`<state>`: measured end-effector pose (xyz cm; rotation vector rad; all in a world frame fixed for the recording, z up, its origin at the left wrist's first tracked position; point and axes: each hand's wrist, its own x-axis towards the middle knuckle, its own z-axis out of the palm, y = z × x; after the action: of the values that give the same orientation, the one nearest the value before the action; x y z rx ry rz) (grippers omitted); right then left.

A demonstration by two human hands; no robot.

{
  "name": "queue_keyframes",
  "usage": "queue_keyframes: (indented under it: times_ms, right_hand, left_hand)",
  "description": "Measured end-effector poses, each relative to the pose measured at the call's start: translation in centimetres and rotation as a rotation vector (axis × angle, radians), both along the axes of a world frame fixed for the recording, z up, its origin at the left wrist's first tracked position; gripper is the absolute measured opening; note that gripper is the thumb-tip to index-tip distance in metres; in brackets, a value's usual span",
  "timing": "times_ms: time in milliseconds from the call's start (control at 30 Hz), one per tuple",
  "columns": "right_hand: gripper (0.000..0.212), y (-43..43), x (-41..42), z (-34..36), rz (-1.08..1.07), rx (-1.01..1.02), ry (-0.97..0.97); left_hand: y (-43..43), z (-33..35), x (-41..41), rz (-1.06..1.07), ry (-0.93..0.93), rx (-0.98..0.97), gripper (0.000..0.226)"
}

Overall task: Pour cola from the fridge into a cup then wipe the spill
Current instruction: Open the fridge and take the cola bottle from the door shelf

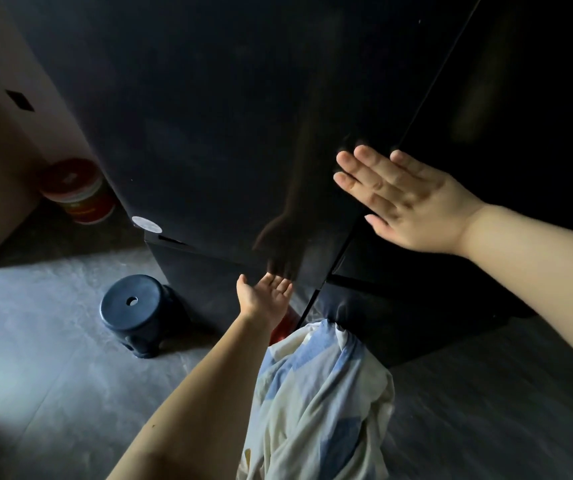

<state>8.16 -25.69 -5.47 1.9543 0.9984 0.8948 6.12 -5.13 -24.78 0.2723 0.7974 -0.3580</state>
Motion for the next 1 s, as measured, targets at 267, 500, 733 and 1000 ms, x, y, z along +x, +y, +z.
queue_keyframes:
  times_ms: [267, 500, 733, 1000]
  right_hand:
    - [0.063, 3.3, -5.8, -0.2, -0.075, 0.436, 0.285]
    - [0.074, 6.3, -8.7, -1.4, -0.266, 1.356, 0.523]
    - [0.077, 8.1, -7.7, -2.1, -0.292, 1.477, 0.626]
    - [0.079, 7.5, -7.8, -1.5, -0.302, 1.404, 0.649]
  left_hand:
    - [0.9, 0.6, -1.0, -0.049, -0.036, 0.016, 0.080]
    - [1.3, 1.2, -0.8, -0.086, -0.062, -0.008, 0.082]
    - [2.0, 0.9, -1.0, -0.229, -0.085, 0.143, 0.072]
    - [6.6, 11.7, -0.8, -0.520, -0.558, 1.054, 0.024]
